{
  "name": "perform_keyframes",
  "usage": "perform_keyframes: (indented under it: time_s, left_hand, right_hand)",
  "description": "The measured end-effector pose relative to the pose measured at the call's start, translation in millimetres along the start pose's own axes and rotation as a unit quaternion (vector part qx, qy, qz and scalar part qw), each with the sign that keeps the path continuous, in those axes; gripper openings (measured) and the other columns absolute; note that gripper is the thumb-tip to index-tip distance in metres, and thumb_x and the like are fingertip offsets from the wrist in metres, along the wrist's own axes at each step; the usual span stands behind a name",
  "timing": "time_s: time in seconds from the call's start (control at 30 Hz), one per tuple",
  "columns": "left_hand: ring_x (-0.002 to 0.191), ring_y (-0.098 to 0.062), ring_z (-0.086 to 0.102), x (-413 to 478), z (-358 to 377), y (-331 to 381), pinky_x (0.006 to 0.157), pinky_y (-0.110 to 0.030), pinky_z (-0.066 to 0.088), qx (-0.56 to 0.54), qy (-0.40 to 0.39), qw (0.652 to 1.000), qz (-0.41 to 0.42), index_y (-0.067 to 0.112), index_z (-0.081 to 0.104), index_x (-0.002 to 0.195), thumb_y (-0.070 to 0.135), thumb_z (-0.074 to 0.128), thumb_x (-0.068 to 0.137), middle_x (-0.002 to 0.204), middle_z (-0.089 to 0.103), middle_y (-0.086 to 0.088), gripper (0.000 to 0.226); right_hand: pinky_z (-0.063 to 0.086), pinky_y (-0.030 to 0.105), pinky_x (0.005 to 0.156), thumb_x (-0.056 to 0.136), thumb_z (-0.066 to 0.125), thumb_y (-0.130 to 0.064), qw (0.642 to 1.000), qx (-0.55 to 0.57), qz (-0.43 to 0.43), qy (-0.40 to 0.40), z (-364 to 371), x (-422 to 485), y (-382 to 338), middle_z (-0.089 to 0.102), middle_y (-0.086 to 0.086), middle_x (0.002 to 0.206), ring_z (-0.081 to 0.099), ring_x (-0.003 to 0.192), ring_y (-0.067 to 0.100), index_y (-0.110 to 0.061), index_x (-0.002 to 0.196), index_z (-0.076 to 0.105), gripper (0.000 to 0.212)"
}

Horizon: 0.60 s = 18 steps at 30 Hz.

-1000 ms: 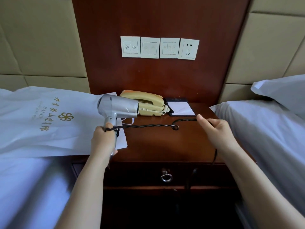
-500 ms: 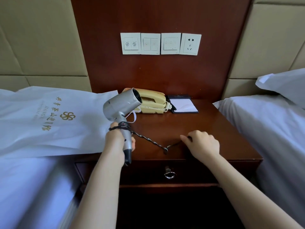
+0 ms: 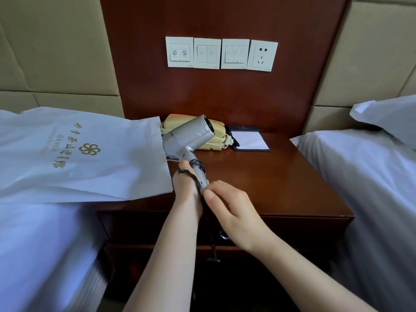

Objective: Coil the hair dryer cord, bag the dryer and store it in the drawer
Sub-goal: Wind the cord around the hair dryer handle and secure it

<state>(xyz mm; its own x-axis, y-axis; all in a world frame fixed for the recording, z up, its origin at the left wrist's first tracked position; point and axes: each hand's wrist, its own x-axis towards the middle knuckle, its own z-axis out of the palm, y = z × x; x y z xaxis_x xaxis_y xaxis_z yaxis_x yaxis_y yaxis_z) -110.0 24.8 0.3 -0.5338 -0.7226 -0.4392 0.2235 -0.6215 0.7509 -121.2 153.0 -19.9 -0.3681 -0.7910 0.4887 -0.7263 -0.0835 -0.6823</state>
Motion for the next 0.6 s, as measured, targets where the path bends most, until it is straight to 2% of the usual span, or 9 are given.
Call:
perform_keyframes:
  time_s: [0.03, 0.1, 0.17, 0.23, 0.33, 0.4, 0.5, 0.53, 0.6]
  left_hand:
    - [0.084, -0.025, 0.053, 1, 1, -5, 0.07, -0.027, 0.042, 0.011, 0.006, 0.999, 0.04, 0.007, 0.05, 0.105, 0.026, 0.027, 0.1, 0.099, 0.048, -0.009, 0.03]
    - [0.088, -0.03, 0.052, -1, -1, -11, 0.072, -0.031, 0.045, 0.079, 0.057, 0.987, 0.13, 0.009, 0.05, 0.111, 0.023, 0.03, 0.101, 0.099, 0.045, -0.01, 0.026]
    - [0.078, -0.026, 0.05, -2, -2, -11, 0.068, -0.031, 0.043, 0.095, 0.062, 0.981, 0.16, 0.002, 0.051, 0.12, 0.021, 0.033, 0.101, 0.1, 0.046, -0.011, 0.033]
    - [0.069, -0.022, 0.046, 2, -5, -8, 0.064, -0.03, 0.044, 0.103, 0.074, 0.975, 0.181, -0.002, 0.048, 0.126, 0.022, 0.035, 0.1, 0.101, 0.052, -0.013, 0.037]
    - [0.071, -0.025, 0.05, 7, -15, -1, 0.065, -0.032, 0.047, 0.14, 0.094, 0.968, 0.185, 0.004, 0.049, 0.123, 0.028, 0.034, 0.1, 0.092, 0.052, -0.011, 0.036]
    - [0.064, -0.02, 0.049, 10, -22, 10, 0.055, -0.028, 0.047, 0.136, 0.103, 0.97, 0.172, 0.003, 0.046, 0.131, 0.031, 0.033, 0.1, 0.085, 0.05, -0.007, 0.044]
    - [0.055, -0.018, 0.045, 14, -38, 25, 0.031, -0.021, 0.041, 0.141, 0.123, 0.972, 0.142, 0.003, 0.051, 0.125, 0.035, 0.034, 0.099, 0.07, 0.047, -0.005, 0.045]
    - [0.056, -0.025, 0.048, 17, -45, 28, 0.035, -0.023, 0.044, 0.149, 0.128, 0.971, 0.14, 0.003, 0.056, 0.111, 0.039, 0.037, 0.095, 0.073, 0.052, -0.012, 0.044]
    - [0.064, -0.033, 0.053, 23, -55, 31, 0.058, -0.039, 0.049, 0.197, 0.126, 0.96, 0.152, 0.005, 0.054, 0.081, 0.042, 0.04, 0.087, 0.085, 0.061, -0.023, 0.04]
  right_hand:
    - [0.037, 0.016, 0.068, 0.091, 0.047, -0.032, 0.999, 0.012, 0.031, 0.0, 0, -2, -3, 0.053, -0.004, 0.077, 0.048, 0.071, 0.005, -0.019, 0.078, 0.055, 0.021]
    - [0.038, 0.015, 0.069, 0.089, 0.057, -0.024, 0.997, 0.01, 0.074, -0.015, 0, -3, -4, 0.054, 0.002, 0.081, 0.05, 0.074, 0.01, -0.015, 0.075, 0.055, 0.017]
    - [0.038, 0.016, 0.073, 0.09, 0.057, -0.014, 0.994, 0.026, 0.092, -0.047, 1, -2, -9, 0.052, 0.004, 0.081, 0.05, 0.074, 0.012, -0.012, 0.073, 0.053, 0.018]
    - [0.039, 0.014, 0.068, 0.093, 0.05, -0.008, 0.979, 0.134, 0.134, -0.077, 0, -1, -13, 0.051, -0.001, 0.075, 0.049, 0.066, 0.006, -0.009, 0.072, 0.052, 0.022]
    - [0.047, 0.018, 0.054, 0.097, 0.042, -0.009, 0.889, 0.366, 0.256, -0.097, -17, 4, -13, 0.05, 0.0, 0.06, 0.05, 0.048, 0.009, -0.011, 0.068, 0.047, 0.029]
    - [0.036, 0.016, 0.04, 0.096, 0.044, -0.014, 0.849, 0.417, 0.296, -0.134, -35, 4, -9, 0.038, -0.004, 0.051, 0.034, 0.036, 0.004, -0.014, 0.066, 0.041, 0.031]
    - [0.018, 0.011, 0.034, 0.091, 0.051, -0.021, 0.87, 0.368, 0.284, -0.164, -57, 5, 2, 0.027, -0.01, 0.046, 0.02, 0.035, -0.001, -0.013, 0.066, 0.045, 0.026]
    - [0.016, 0.012, 0.034, 0.092, 0.051, -0.021, 0.882, 0.344, 0.284, -0.15, -61, 7, 4, 0.025, -0.01, 0.046, 0.017, 0.036, 0.0, -0.013, 0.066, 0.047, 0.028]
    - [0.014, 0.013, 0.034, 0.095, 0.048, -0.021, 0.911, 0.288, 0.279, -0.099, -65, 14, 7, 0.023, -0.011, 0.044, 0.015, 0.037, 0.002, -0.014, 0.063, 0.047, 0.033]
